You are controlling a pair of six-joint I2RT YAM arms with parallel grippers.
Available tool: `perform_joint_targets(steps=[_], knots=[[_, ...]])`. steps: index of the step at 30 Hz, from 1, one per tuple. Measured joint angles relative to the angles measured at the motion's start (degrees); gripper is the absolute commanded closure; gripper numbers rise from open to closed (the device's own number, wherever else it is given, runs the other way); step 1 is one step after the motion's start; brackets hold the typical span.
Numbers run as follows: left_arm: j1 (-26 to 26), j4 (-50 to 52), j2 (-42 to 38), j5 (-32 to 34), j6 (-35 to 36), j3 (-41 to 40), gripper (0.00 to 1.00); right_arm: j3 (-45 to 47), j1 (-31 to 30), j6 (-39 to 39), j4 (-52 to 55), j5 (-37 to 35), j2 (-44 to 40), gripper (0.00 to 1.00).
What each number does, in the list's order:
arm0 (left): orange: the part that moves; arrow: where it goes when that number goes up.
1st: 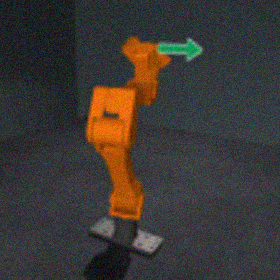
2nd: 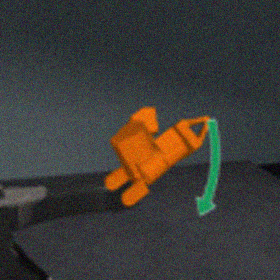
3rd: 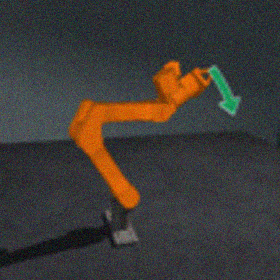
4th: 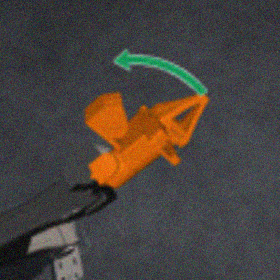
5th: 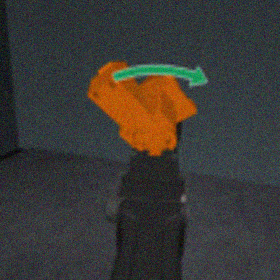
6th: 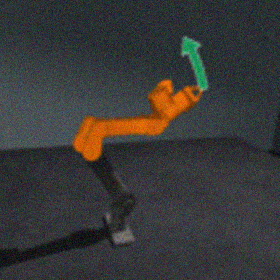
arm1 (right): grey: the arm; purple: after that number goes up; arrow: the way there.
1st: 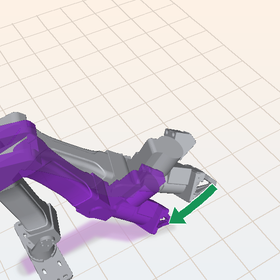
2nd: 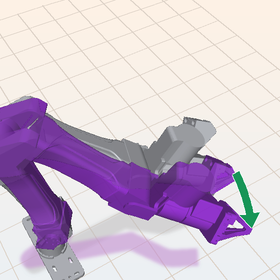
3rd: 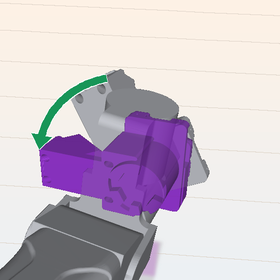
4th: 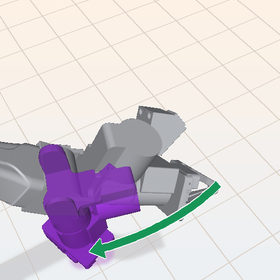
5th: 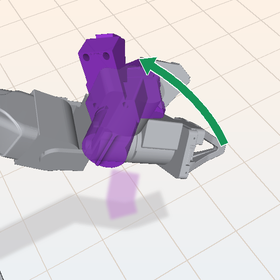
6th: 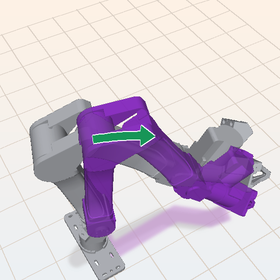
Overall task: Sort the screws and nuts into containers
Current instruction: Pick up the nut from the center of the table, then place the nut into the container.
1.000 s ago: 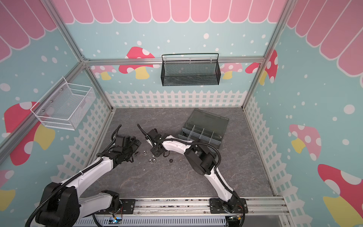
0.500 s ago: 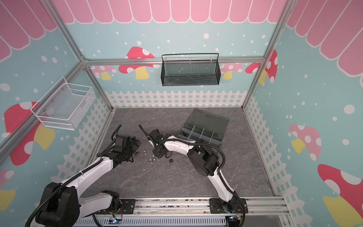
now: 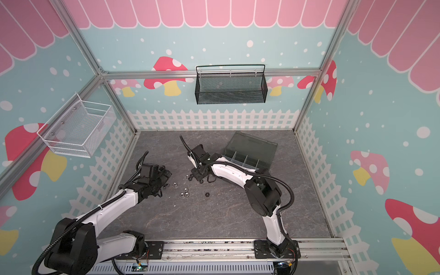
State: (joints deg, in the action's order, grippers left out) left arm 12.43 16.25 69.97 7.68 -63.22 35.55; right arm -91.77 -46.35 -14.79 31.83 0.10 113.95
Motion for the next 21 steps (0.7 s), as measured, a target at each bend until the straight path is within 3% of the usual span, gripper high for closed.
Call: perform_joint_targets(steps=[11,21], knots=[[0.0,0.0,0.6,-0.9,0.2,0.1,0.0,3.0,1.9,-1.0,-0.6,1.0,-1.0,1.0],[0.0,0.0,2.2,-2.3,0.5,1.0,0.0,6.3,11.4,-1.4,-1.2,-2.2,-9.2,1.0]])
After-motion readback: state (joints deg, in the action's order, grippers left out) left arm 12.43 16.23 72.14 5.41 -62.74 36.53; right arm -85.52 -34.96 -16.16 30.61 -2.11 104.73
